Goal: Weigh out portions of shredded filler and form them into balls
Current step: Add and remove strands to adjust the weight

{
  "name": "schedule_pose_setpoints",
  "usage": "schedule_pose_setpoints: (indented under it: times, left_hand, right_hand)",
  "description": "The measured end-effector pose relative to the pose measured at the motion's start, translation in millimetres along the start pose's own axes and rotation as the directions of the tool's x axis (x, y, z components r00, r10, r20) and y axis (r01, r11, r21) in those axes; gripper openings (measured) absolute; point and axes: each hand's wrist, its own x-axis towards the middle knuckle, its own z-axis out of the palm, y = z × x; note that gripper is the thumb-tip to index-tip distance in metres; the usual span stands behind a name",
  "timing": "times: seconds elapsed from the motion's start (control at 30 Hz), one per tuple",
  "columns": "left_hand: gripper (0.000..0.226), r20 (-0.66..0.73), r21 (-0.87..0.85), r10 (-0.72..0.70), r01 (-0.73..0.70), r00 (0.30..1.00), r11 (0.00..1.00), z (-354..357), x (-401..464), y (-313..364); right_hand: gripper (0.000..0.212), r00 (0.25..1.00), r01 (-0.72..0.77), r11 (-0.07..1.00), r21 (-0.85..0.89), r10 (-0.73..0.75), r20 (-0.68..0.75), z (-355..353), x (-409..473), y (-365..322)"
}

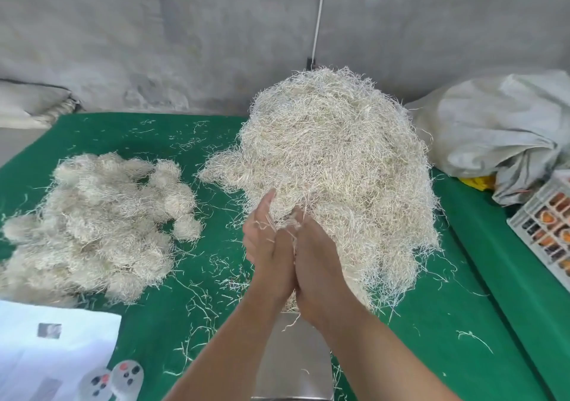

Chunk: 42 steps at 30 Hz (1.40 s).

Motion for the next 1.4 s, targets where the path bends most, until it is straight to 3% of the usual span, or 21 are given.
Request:
schedule_pose_setpoints:
  times: [0.07,0.17,0.3,0.4,0.5,0.6,0.67,0.73,0.8,0.83,0.9,0.93,1.0,1.03,1.1,1.17,1.3,1.4]
  left_hand:
    - [0.052,0.015,-0.07,-0.008,0.009,1.0,0.997,-7,4,3]
    - [0.047,0.008,-0.216,-0.17,0.168,0.985,0.962,-8,9,8]
    - [0.034,-0.076,-0.027,-0.151,0.149,0.986,0.988,-1,4,-1]
    - [0.04,-0.061,-0.078,-0.252,0.247,0.966,0.966,8,-10,-5]
    - [0.053,0.07,-0.208,-0.41,0.416,0.909,0.885,9,-18,-4]
    - [0.056,0.123,-0.206,-0.448,0.465,0.885,0.861,1,-11,-1]
    - [0.045,0.139,-0.198,-0.423,0.444,0.895,0.874,-4,-4,-1]
    - [0.039,0.037,-0.15,-0.389,0.39,0.921,0.909,-9,6,-13]
    - [0.048,-0.108,-0.106,-0.365,0.354,0.925,0.929,-21,17,-23]
    - [0.05,-0.118,-0.121,-0.369,0.355,0.922,0.927,-29,23,-25]
    - [0.036,-0.075,-0.082,-0.329,0.323,0.941,0.943,-48,34,-28]
    - [0.029,-0.043,0.004,-0.271,0.272,0.961,0.962,-59,41,-29]
    - [0.02,0.062,0.28,-0.068,0.048,0.996,0.959,-84,56,-27]
    - [0.018,0.111,0.455,0.023,-0.072,0.994,0.888,-102,66,-27]
    - [0.02,0.148,0.782,0.104,-0.181,0.983,0.596,-141,94,-24]
    - [0.04,0.079,0.959,0.154,-0.117,0.985,0.259,-182,127,-8]
    - [0.057,-0.002,0.999,0.233,0.012,0.973,-0.041,-235,191,54]
    - [0.097,-0.177,0.957,0.041,0.181,0.983,-0.224,-263,226,96]
  right_hand:
    - [0.028,0.988,0.15,0.988,-0.042,-0.151,-0.023,-2,1,2]
    - [0.03,0.954,0.299,0.952,-0.069,-0.299,0.006,-6,-1,3]
    - [0.057,0.958,0.279,0.948,-0.154,-0.286,-0.02,-4,8,5]
    - [0.067,0.945,0.314,0.911,-0.266,-0.328,-0.007,-10,19,11]
    - [0.058,0.904,0.383,0.823,-0.419,-0.428,-0.015,-17,24,26]
    - [0.037,0.845,0.47,0.713,-0.52,-0.533,0.032,-17,22,37]
    - [0.045,0.89,0.419,0.776,-0.471,-0.454,0.045,-17,23,36]
    - [0.053,0.929,0.363,0.841,-0.401,-0.36,0.085,-11,25,38]
    - [0.059,0.953,0.302,0.891,-0.339,-0.272,0.135,6,23,42]
    - [0.057,0.96,0.272,0.915,-0.298,-0.237,0.149,17,21,42]
    - [0.044,0.959,0.264,0.932,-0.247,-0.228,0.165,32,25,47]
    - [0.047,0.958,0.258,0.93,-0.261,-0.213,0.191,35,29,49]
    - [0.076,0.952,0.214,0.923,-0.319,-0.123,0.282,33,35,51]
    - [0.085,0.943,0.196,0.925,-0.325,-0.086,0.323,29,40,54]
    - [0.095,0.932,0.193,0.919,-0.344,-0.062,0.358,22,47,56]
    - [0.097,0.931,0.196,0.905,-0.377,-0.051,0.363,20,52,59]
    - [0.068,0.93,0.16,0.883,-0.441,0.016,0.368,16,62,69]
    - [0.053,0.902,0.201,0.79,-0.58,0.082,0.425,7,68,72]
